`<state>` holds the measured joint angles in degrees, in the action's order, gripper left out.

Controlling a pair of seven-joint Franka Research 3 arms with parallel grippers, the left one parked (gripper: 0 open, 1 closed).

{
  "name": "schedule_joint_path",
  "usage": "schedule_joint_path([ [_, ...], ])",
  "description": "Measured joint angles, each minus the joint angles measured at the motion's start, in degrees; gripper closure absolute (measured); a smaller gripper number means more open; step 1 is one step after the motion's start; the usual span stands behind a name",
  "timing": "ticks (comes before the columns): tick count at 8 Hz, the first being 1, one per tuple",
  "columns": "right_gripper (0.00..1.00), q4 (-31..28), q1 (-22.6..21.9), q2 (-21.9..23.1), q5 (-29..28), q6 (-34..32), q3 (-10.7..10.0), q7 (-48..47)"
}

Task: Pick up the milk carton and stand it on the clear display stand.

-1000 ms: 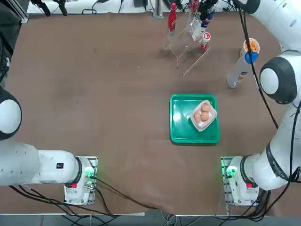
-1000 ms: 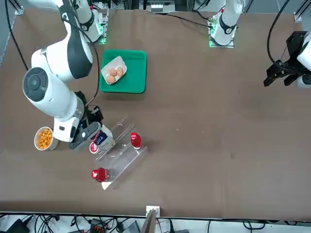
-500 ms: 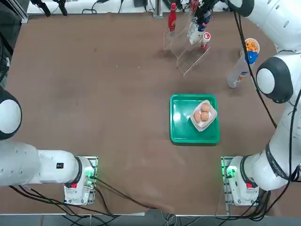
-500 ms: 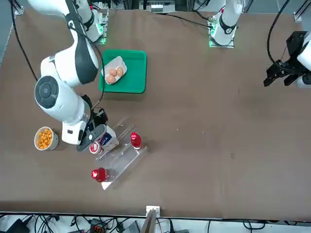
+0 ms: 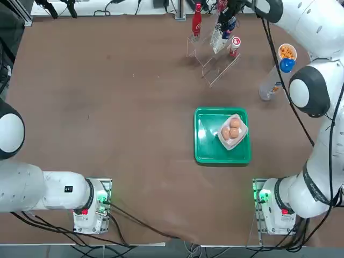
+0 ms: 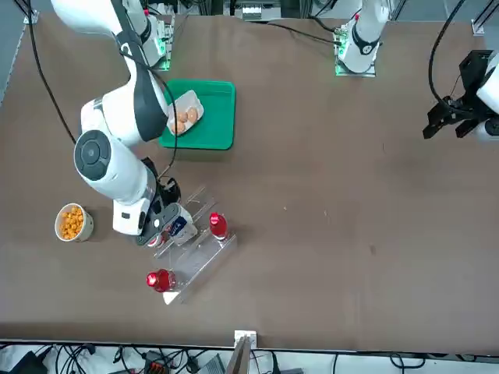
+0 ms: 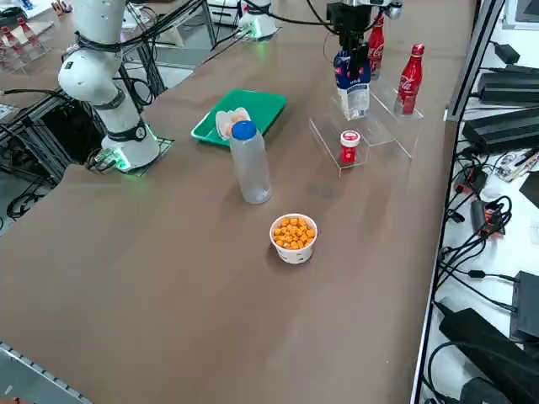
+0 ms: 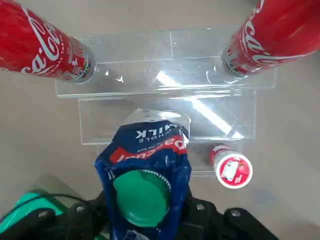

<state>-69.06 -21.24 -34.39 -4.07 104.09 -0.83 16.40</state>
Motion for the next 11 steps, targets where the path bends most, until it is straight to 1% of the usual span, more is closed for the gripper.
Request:
schedule_joint_path([
  [3,0.52,0.0,0.0,-1.1,0.0,1.5,0.0,0.0],
  [4,0.46,0.0,0.0,-1.1,0.0,2.0,0.0,-0.1],
  [5,0.37,0.0,0.0,-1.1,0.0,2.5,0.0,-0.1],
  [6,0.25,0.0,0.0,-1.1,0.0,2.8,0.0,-0.1],
  [7,0.23,0.0,0.0,-1.1,0.0,3.2,0.0,-0.1],
  [8,0.06,0.0,0.0,-1.1,0.0,3.5,0.0,-0.1],
  [9,0.02,0.0,0.0,-1.1,0.0,3.7,0.0,-0.1],
  [11,0.01,0.3,-0.1,-1.1,0.0,5.0,0.0,-0.3],
])
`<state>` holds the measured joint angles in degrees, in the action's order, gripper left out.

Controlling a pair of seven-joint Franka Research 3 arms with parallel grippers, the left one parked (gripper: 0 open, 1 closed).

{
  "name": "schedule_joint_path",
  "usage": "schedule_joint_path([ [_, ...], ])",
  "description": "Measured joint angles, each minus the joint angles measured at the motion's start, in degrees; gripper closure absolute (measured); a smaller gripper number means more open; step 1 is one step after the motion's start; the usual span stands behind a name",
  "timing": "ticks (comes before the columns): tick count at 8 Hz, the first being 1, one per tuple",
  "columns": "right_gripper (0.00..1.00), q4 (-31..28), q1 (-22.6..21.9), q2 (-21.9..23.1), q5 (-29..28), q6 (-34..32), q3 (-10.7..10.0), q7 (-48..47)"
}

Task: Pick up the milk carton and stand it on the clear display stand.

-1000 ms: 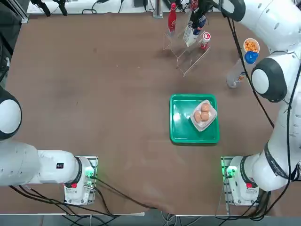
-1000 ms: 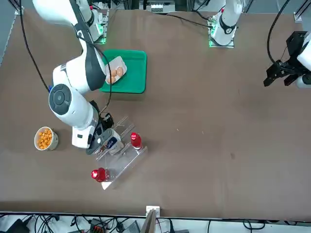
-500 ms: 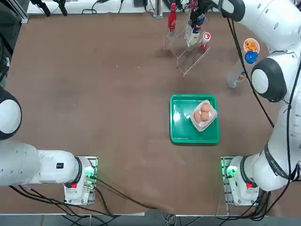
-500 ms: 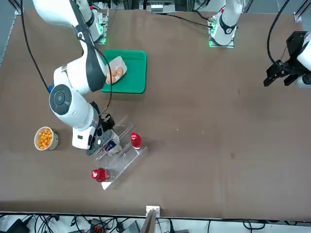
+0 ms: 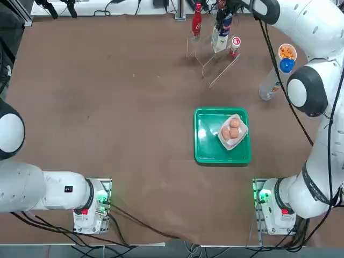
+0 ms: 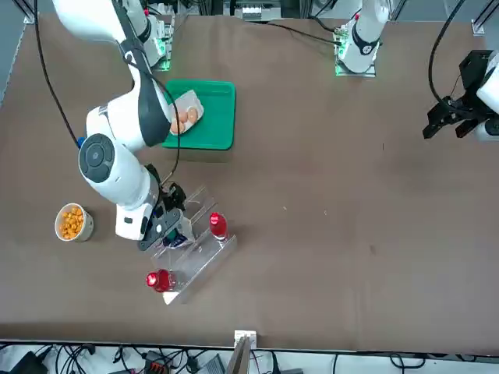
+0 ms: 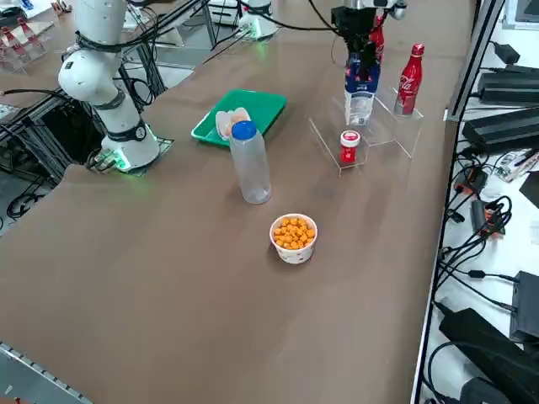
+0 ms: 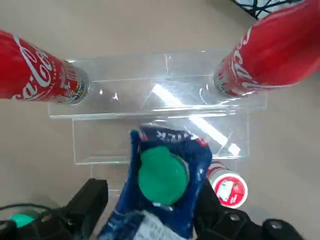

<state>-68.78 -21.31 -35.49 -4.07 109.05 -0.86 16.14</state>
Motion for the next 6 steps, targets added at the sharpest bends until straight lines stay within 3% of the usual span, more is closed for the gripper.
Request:
schedule_joint_path([
  [6,0.01,0.7,0.0,0.0,0.0,3.8,-0.7,-0.5],
])
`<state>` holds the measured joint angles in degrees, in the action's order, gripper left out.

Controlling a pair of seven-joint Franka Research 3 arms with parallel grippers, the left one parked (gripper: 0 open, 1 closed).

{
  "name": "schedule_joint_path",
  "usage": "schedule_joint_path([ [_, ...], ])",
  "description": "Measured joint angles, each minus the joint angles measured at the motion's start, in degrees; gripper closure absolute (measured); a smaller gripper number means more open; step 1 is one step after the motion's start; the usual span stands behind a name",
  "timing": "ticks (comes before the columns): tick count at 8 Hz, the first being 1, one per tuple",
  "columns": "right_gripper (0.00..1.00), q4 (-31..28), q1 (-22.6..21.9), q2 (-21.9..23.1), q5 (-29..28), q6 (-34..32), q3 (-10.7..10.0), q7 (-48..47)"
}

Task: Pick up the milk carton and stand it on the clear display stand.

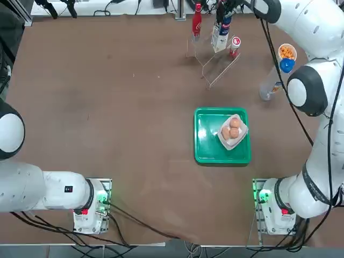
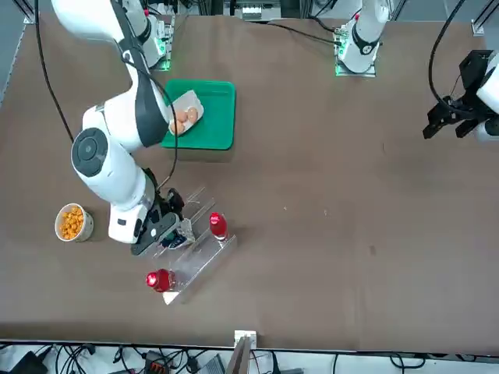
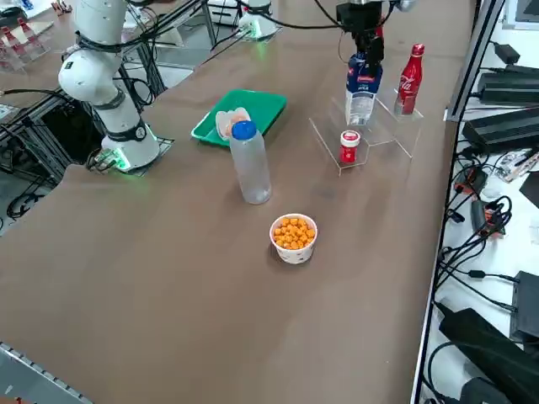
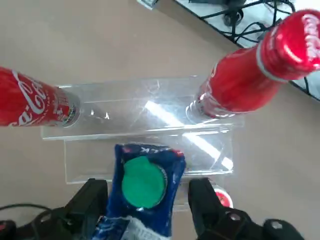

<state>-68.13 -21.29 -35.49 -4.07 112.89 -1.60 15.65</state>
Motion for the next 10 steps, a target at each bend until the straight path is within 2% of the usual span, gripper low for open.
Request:
schedule_joint_path([
  [4,0.01,3.2,0.0,0.2,0.0,0.4,-0.3,-3.5],
  [8,0.02,5.9,0.0,1.1,1.0,-0.1,-3.0,-9.8],
  [10,0.02,7.1,0.1,3.3,4.5,-4.6,-4.0,-13.2],
])
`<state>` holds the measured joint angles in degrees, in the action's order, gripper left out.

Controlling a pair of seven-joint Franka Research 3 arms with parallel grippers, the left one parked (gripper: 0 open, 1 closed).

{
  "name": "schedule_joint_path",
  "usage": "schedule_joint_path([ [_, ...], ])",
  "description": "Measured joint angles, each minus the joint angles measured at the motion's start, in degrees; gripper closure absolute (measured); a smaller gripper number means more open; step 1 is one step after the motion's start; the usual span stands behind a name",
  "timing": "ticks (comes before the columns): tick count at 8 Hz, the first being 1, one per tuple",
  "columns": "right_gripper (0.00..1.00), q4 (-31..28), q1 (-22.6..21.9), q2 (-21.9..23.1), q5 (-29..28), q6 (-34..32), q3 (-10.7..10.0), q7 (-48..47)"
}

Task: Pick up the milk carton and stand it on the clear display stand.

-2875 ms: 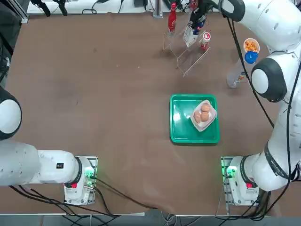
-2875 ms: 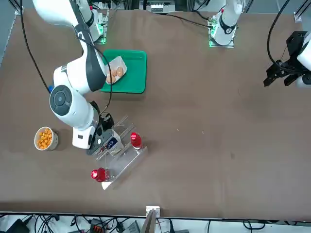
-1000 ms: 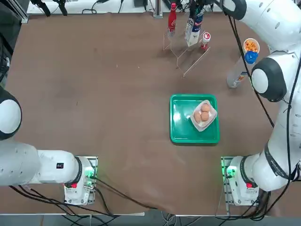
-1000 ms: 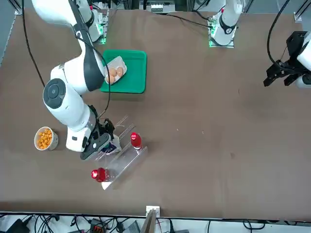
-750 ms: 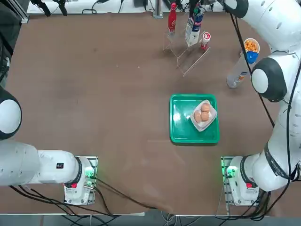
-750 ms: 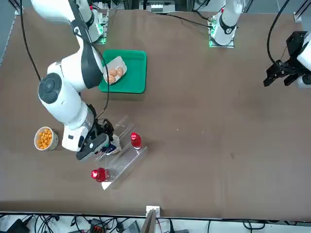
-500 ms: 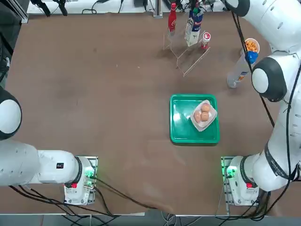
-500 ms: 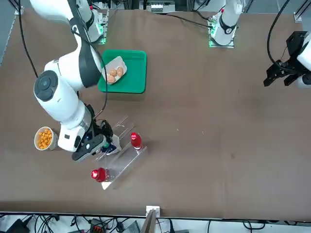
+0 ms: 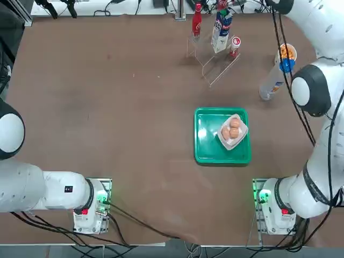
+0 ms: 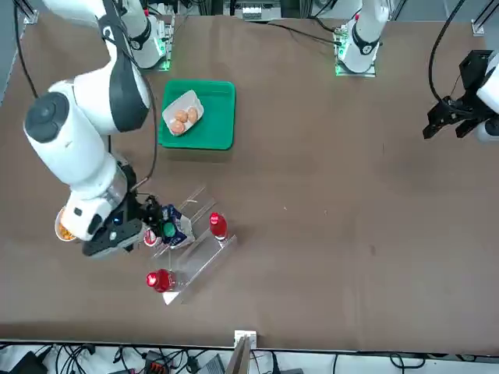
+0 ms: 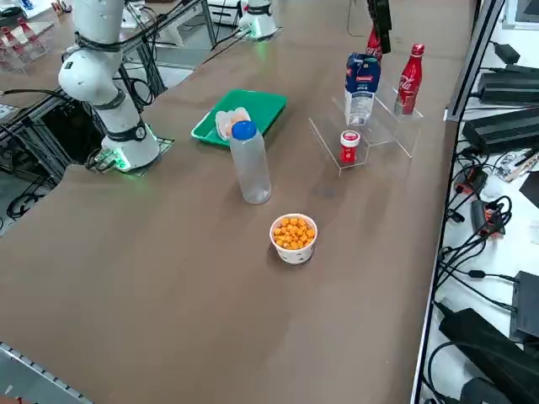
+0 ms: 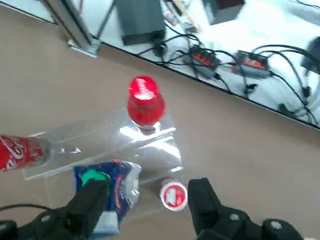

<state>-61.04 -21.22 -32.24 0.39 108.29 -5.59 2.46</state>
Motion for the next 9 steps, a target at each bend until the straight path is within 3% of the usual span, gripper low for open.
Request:
schedule_joint_path([
  [3,0.01,0.5,0.2,7.0,0.7,-10.5,-3.5,-5.5],
  [5,0.00,-2.3,0.5,11.6,0.7,-16.0,-6.0,-6.2],
  [9,0.00,-20.1,3.1,25.0,0.9,-15.9,-7.2,-6.7],
])
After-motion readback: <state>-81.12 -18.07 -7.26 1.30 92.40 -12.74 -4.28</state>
